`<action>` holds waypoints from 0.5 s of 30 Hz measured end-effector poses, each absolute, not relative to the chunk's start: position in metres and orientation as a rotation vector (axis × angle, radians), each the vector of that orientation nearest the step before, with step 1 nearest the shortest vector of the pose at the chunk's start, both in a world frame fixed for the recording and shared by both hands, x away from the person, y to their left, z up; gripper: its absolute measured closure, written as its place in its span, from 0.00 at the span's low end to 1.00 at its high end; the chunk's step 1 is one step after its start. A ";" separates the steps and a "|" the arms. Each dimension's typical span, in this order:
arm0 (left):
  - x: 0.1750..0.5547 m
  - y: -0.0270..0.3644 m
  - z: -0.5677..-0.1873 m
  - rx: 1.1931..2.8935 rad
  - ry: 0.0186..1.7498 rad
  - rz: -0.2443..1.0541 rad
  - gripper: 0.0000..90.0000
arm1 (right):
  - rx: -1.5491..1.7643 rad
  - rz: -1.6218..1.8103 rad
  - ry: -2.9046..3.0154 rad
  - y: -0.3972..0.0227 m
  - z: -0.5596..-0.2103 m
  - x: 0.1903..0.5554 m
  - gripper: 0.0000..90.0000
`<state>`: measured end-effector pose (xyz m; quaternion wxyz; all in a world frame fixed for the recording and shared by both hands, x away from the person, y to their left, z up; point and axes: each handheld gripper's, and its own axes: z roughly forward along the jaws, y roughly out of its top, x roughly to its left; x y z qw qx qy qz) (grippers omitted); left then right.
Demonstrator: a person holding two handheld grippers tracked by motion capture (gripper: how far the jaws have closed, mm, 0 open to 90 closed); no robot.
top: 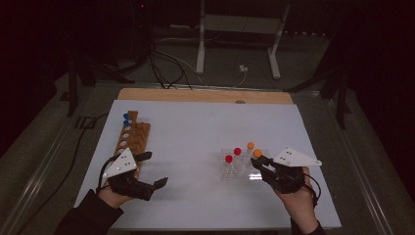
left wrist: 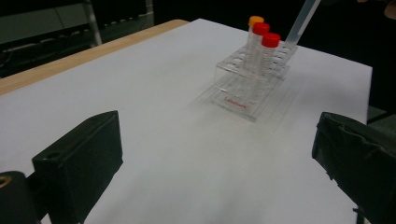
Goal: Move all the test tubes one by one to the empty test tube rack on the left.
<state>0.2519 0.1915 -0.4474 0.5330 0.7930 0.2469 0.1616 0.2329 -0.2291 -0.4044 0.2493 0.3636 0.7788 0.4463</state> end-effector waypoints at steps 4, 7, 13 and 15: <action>0.250 0.188 -0.446 1.898 0.571 0.374 0.03 | 0.960 1.218 2.179 -0.220 -0.408 0.230 0.83; 0.248 0.184 -0.445 1.904 0.560 0.363 0.03 | 0.937 1.220 2.221 -0.211 -0.413 0.229 0.83; 0.245 0.176 -0.443 1.921 0.533 0.329 0.03 | 0.879 1.226 2.304 -0.191 -0.427 0.228 0.83; 0.244 0.173 -0.442 1.924 0.521 0.318 0.03 | 0.866 1.216 2.330 -0.184 -0.432 0.229 0.83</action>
